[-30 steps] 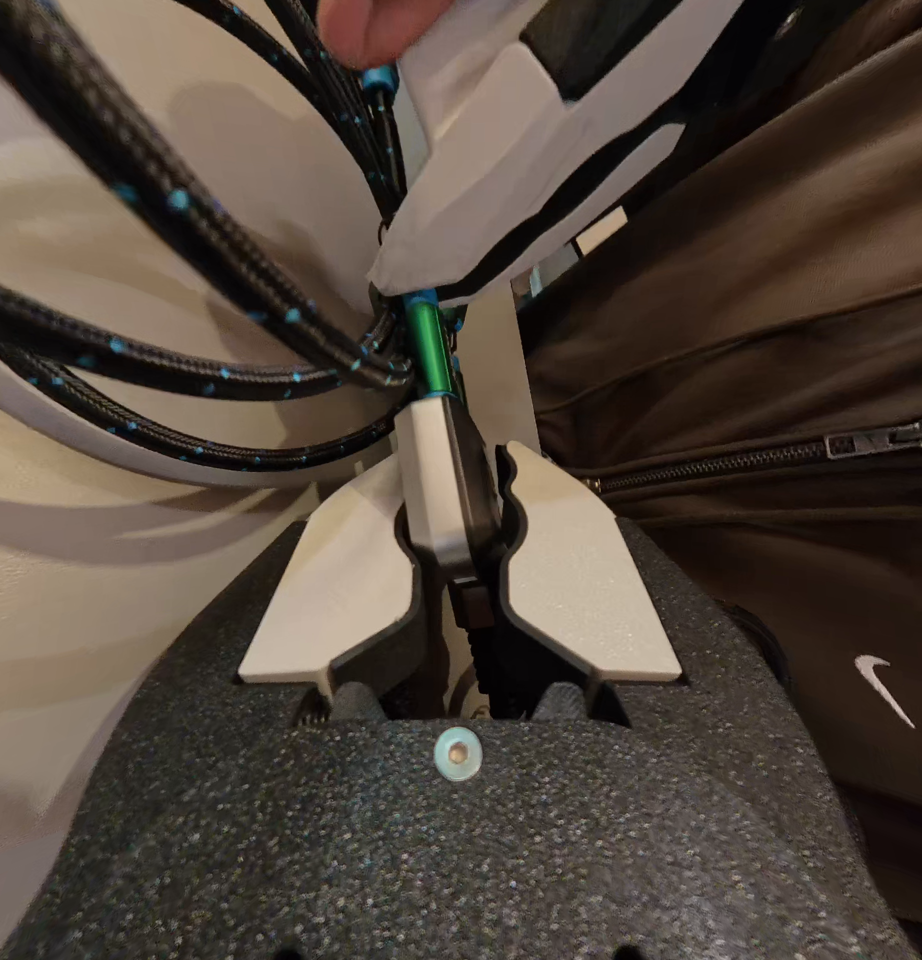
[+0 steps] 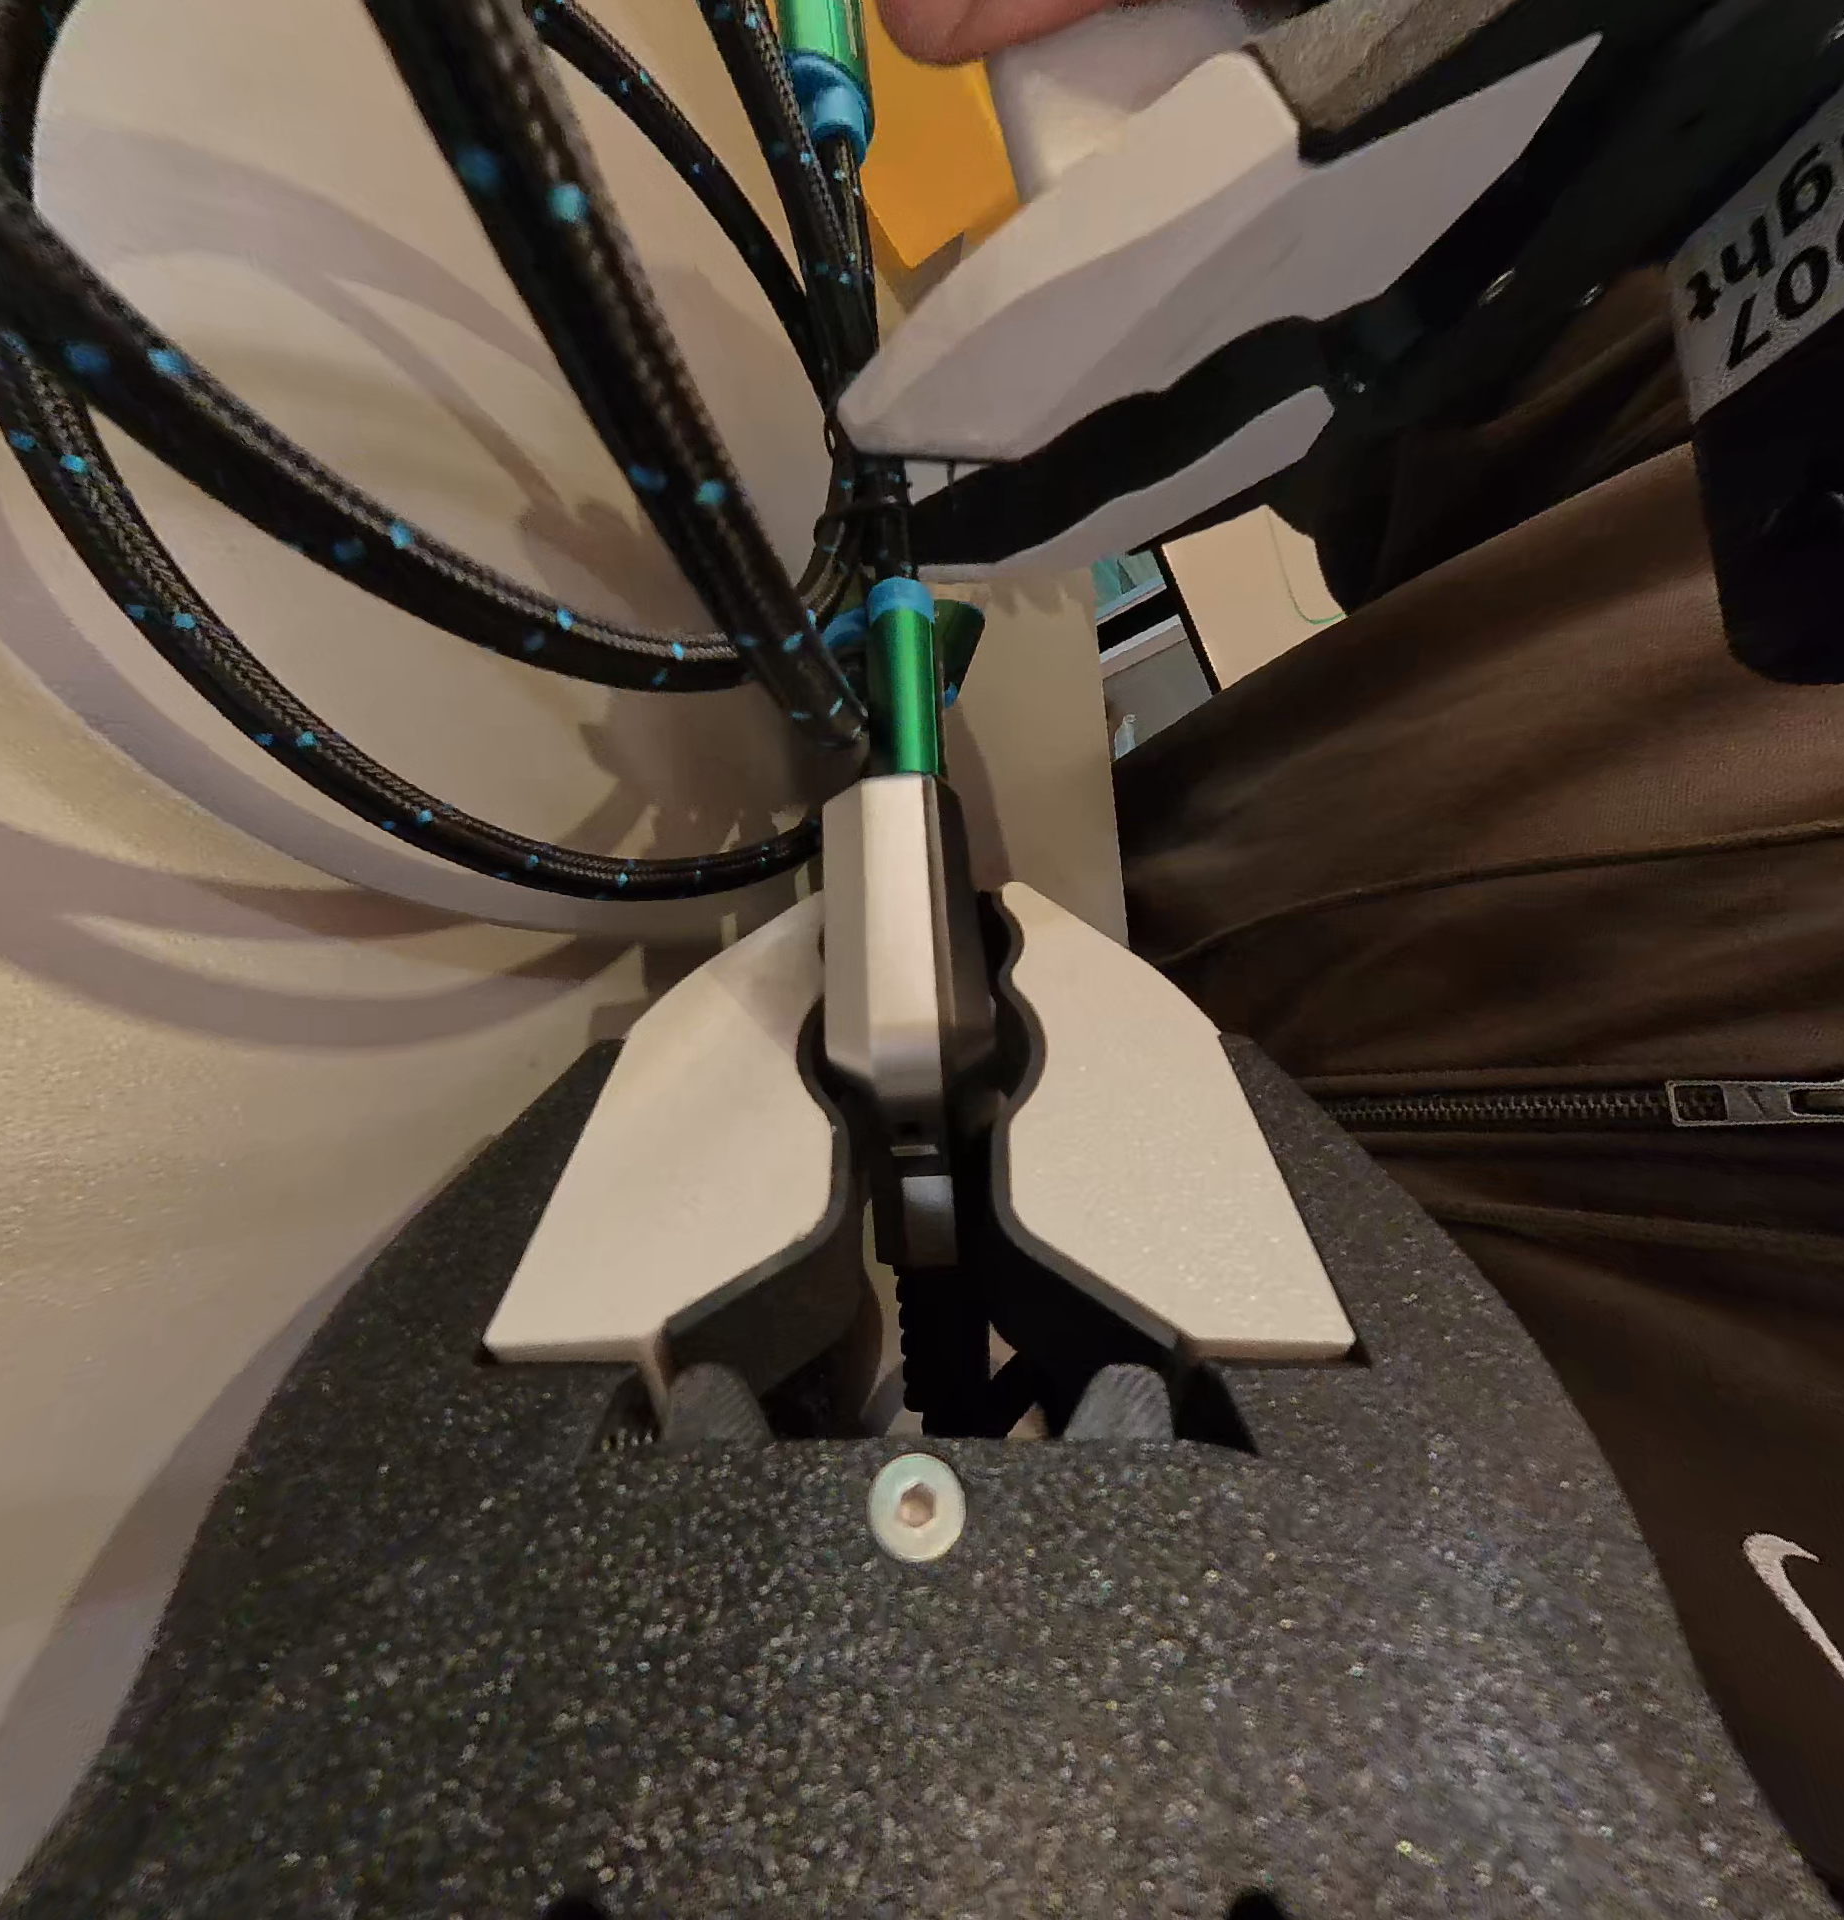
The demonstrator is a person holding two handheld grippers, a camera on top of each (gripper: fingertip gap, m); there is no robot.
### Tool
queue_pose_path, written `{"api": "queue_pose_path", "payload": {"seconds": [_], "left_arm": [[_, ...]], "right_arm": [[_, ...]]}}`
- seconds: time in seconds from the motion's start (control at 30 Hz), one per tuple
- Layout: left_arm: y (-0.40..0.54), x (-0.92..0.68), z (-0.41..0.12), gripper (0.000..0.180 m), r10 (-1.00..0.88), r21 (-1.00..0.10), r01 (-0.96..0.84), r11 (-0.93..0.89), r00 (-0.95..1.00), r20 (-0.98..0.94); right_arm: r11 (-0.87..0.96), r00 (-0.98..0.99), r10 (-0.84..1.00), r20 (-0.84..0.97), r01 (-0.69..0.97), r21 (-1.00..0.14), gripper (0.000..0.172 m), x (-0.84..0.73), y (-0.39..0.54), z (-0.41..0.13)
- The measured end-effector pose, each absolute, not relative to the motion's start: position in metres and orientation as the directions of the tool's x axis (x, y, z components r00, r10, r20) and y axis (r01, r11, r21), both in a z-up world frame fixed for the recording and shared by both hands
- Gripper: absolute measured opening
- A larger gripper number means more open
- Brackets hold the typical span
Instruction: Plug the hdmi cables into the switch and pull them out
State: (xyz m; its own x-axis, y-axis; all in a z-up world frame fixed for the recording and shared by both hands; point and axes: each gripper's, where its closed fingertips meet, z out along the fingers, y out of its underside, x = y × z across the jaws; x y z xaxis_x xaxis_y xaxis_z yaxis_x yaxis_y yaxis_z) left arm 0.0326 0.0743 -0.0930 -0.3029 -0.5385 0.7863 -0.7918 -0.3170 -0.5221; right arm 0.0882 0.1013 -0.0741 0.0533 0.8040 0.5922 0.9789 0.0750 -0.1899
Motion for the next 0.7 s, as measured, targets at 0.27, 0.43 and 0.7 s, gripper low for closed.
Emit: {"api": "queue_pose_path", "payload": {"seconds": [0.27, 0.43, 0.7], "left_arm": [[0.074, 0.033, -0.093, 0.023, -0.539, -0.524, -0.791, -0.317, -0.304, 0.785], [0.074, 0.033, -0.094, 0.023, -0.55, -0.527, -0.79, -0.313, -0.301, 0.779], [0.074, 0.033, -0.094, 0.023, -0.56, -0.537, -0.787, -0.304, -0.309, 0.769]], "right_arm": [[0.079, 0.084, 0.794, 0.602, 0.968, -0.239, 0.032, 0.075, 0.103, -0.065], [0.101, 0.037, 0.804, 0.593, 0.975, -0.198, 0.024, 0.064, 0.107, -0.075], [0.092, 0.005, 0.861, 0.508, 0.982, -0.166, 0.028, 0.063, 0.108, -0.075]]}}
